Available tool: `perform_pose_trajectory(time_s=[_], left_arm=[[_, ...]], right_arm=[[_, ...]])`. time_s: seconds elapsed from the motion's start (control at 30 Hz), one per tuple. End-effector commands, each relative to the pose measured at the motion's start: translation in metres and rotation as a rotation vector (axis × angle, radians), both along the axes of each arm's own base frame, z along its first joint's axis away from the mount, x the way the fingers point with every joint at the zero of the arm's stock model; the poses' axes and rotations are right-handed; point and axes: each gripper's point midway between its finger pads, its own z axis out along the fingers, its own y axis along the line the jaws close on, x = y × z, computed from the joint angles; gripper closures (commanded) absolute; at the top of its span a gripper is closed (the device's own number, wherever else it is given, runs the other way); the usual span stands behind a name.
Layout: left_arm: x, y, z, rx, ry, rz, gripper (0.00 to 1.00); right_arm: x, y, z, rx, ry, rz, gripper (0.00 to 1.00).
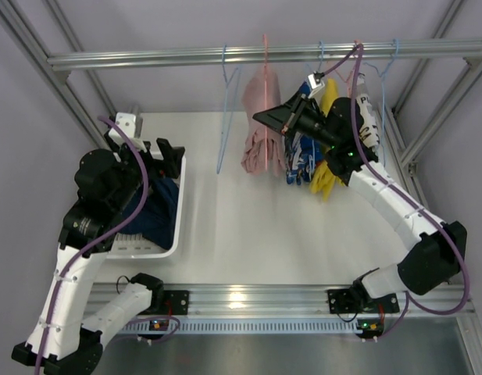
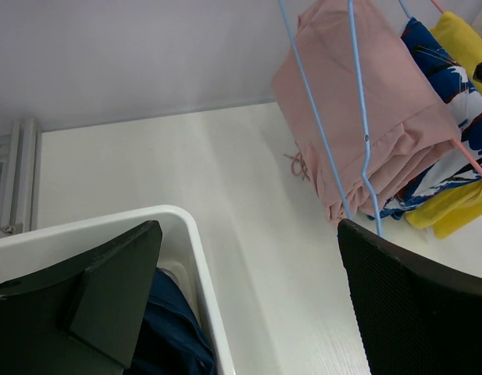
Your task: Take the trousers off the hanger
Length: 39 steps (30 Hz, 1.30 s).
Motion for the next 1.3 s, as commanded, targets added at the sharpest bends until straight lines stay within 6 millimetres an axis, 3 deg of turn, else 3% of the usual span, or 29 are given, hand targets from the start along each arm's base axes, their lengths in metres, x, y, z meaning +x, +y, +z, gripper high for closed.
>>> perform_pose_trajectory(time_s=[0.0, 0.17, 0.33, 0.53, 0.7, 0.87, 1.03, 1.27], left_arm=[[0.004, -0.001, 0.019, -0.004, -0.079, -0.006, 0.01], [0.0, -0.015, 0.021, 0.017, -0.102, -0.099, 0.01], [-0.002, -0.031, 0.015, 0.073, -0.11, -0.207, 0.01], [-0.018, -0.062, 0.007, 0.149, -0.145, -0.447, 0.01], [-0.019, -0.074, 0.004, 0.202, -0.163, -0.532, 0.01], [-0.012, -0.093, -0.004, 0.248, -0.145, -0.561, 0.01], [-0.024, -0.127, -0.009, 0.318, -0.187, -0.636, 0.01], [-0.039, -0.162, -0.019, 0.346, -0.218, -0.667, 0.01]], right_arm=[[-0.047, -0.02, 0.109, 0.133, -0.359, 0.032, 1.0], [-0.06, -0.027, 0.11, 0.132, -0.345, 0.029, 1.0], [-0.07, -0.035, 0.097, 0.117, -0.304, 0.017, 1.0], [-0.092, -0.048, 0.1, 0.119, -0.314, 0.005, 1.0], [-0.106, -0.056, 0.105, 0.128, -0.308, -0.007, 1.0], [-0.112, -0.058, 0.092, 0.114, -0.27, -0.014, 1.0], [-0.115, -0.059, 0.076, 0.099, -0.234, -0.022, 1.0], [-0.115, -0.057, 0.081, 0.122, -0.204, -0.018, 1.0]])
